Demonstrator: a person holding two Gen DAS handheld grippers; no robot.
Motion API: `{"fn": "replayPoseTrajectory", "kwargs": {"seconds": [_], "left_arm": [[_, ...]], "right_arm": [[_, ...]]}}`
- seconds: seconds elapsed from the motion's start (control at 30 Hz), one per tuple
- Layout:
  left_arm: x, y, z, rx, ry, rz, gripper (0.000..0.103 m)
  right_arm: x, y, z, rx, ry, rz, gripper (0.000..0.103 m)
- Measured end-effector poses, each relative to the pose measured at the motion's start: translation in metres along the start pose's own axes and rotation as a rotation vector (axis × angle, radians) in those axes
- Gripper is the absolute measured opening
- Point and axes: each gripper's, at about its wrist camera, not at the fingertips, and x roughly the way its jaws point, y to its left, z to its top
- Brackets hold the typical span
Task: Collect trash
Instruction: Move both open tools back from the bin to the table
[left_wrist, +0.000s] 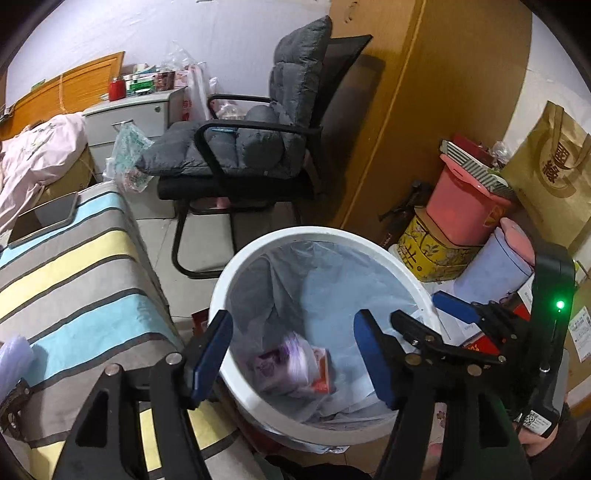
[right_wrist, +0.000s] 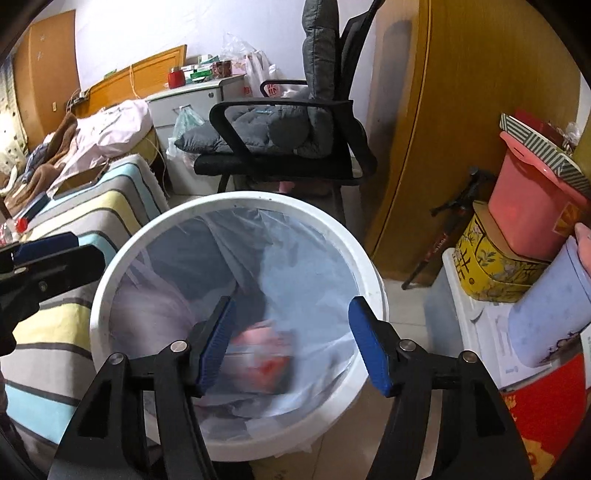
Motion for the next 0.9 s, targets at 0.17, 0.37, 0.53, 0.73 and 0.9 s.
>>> {"fn": "replayPoseTrajectory", "kwargs": {"seconds": [0.17,0.37,0.53,0.73,0.9], "left_arm": [[-0.012,0.010,-0.003,-0.011,-0.019,0.019,0.070],[-0.034,0.022,-0.009,-0.026,-0.037,0.059,0.070],[-0.060,0.034,-0.017,-0.040,-0.077,0.107,0.070],[-0.095,0.050,-0.029,-0.061,-0.126,0.175,0.071],[-0.123,0.068,-0.042,-0.086,-0.161,0.215,0.071]], "right_arm": [[-0.007,0.003,-0.001,0.001,-0.010,-0.003,0.065],[-0.019,0.010,-0.001,0.011,-0.043,0.010,0.065],[-0.034,0.021,-0.001,0.017,-0.081,0.015,0.065],[-0.052,0.040,-0.001,0.005,-0.125,0.030,0.065],[-0.062,0.060,-0.003,-0.012,-0.152,0.066,0.065]]}}
